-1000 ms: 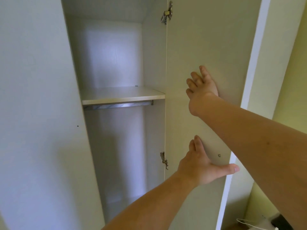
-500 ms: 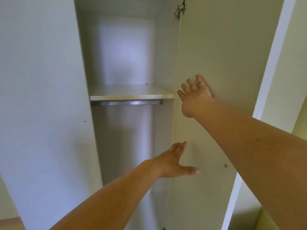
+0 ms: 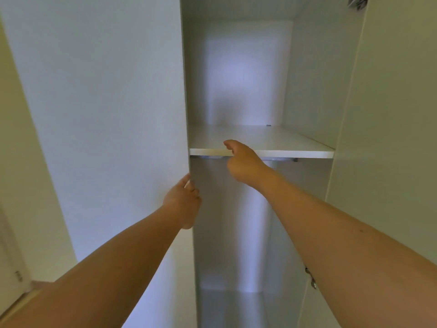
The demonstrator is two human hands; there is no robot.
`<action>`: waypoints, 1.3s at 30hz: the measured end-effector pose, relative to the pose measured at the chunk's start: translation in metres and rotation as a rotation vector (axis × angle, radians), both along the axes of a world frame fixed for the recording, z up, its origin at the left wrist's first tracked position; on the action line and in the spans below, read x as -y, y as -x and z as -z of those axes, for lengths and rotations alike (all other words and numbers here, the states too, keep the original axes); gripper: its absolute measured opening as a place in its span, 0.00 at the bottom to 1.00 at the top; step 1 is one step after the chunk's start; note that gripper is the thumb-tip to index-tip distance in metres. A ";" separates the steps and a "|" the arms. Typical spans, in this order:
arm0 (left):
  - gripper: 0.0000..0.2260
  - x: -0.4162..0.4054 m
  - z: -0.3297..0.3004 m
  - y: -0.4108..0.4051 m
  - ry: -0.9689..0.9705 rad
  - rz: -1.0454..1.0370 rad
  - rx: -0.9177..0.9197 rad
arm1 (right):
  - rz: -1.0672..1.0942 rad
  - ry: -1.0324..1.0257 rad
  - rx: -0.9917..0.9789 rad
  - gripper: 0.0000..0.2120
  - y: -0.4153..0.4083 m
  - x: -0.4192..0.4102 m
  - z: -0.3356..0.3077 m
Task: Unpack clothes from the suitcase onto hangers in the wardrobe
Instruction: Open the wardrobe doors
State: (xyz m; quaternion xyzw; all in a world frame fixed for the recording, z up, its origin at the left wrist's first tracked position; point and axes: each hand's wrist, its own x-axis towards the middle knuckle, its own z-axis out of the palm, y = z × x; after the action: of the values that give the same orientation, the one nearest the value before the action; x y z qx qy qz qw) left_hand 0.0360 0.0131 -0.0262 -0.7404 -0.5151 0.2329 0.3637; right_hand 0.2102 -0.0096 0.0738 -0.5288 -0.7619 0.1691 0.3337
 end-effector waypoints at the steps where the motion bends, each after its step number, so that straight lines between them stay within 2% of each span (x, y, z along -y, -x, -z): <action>1: 0.29 -0.004 0.005 0.009 -0.013 0.002 -0.035 | -0.023 -0.003 -0.059 0.28 0.014 -0.009 -0.001; 5: 0.30 -0.017 0.025 0.028 -0.083 0.071 -0.070 | -0.102 0.012 -0.272 0.29 0.061 -0.039 -0.004; 10: 0.27 -0.016 0.036 0.031 -0.160 0.196 -0.041 | -0.177 0.111 -0.561 0.17 0.093 -0.058 -0.011; 14: 0.22 0.009 0.039 0.044 -0.205 0.289 0.005 | -0.162 0.129 -0.586 0.22 0.099 -0.047 -0.014; 16: 0.21 0.028 0.042 0.052 -0.209 0.375 0.102 | -0.238 0.147 -0.581 0.22 0.095 -0.032 -0.019; 18: 0.19 0.052 0.046 0.061 -0.210 0.483 0.275 | -0.318 0.132 -0.567 0.17 0.095 -0.014 -0.021; 21: 0.13 0.095 0.055 0.073 -0.347 0.589 0.572 | -0.368 0.067 -0.543 0.13 0.104 0.017 -0.020; 23: 0.11 0.119 0.059 0.082 -0.486 0.547 0.829 | -0.358 0.008 -0.544 0.13 0.114 0.033 -0.016; 25: 0.18 0.134 0.059 0.093 -0.571 0.381 1.084 | -0.337 -0.060 -0.547 0.15 0.122 0.045 -0.012; 29: 0.36 0.165 0.049 0.115 -0.419 0.103 1.430 | -0.388 -0.169 -0.565 0.19 0.144 0.071 -0.003; 32: 0.41 0.189 0.045 0.131 -0.297 0.008 1.497 | -0.458 -0.253 -0.595 0.20 0.163 0.089 0.004; 36: 0.42 0.215 0.041 0.153 -0.303 -0.102 1.420 | -0.556 -0.297 -0.639 0.17 0.188 0.109 0.009; 39: 0.39 0.229 0.038 0.159 -0.309 -0.108 1.451 | -0.656 -0.250 -0.701 0.18 0.206 0.118 0.012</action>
State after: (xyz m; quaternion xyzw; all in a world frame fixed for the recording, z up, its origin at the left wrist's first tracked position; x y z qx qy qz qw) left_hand -0.1235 -0.2155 -0.0641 -0.6221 -0.6886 -0.3721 0.0198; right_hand 0.0044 -0.1274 0.0617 -0.1282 -0.7445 0.3403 0.5599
